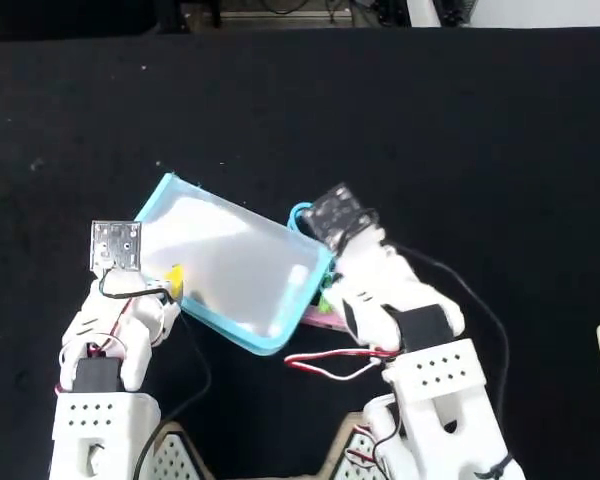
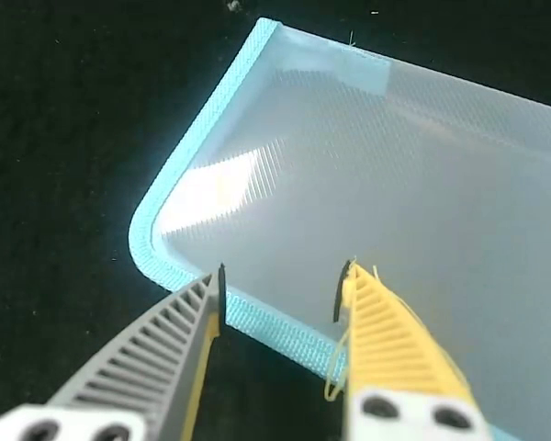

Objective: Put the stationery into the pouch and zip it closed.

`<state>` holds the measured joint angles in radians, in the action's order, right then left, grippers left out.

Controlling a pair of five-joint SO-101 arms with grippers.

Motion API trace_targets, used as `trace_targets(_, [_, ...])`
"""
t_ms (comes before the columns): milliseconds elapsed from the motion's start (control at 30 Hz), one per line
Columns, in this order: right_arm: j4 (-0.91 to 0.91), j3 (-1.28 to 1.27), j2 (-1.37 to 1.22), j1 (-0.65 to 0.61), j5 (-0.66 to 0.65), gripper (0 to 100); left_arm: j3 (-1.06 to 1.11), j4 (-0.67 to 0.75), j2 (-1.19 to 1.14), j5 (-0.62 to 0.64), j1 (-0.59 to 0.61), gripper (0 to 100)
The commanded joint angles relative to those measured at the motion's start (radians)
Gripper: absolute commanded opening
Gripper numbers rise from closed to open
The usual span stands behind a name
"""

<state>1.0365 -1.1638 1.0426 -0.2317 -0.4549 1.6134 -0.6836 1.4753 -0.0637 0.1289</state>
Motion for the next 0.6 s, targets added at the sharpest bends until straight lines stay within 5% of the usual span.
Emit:
trace_targets(0, [0.014, 0.024, 0.013, 0.017, -0.143, 22.7, -0.018, 0.0, 0.009, -0.002, -0.012, 22])
trace_targets(133, [0.012, 0.022, 0.012, 0.017, -0.169, 20.4, -0.016, -0.002, 0.009, -0.002, -0.012, 22])
trace_targets(467, [-0.003, 0.234, -0.309, 0.057, 0.058, 20.1, -0.013, -0.003, 0.009, -0.002, -0.01, 22])
trace_targets(567, [-0.006, 0.309, -0.479, 0.103, -0.035, 20.1, -0.013, -0.003, 0.009, -0.002, -0.01, 22])
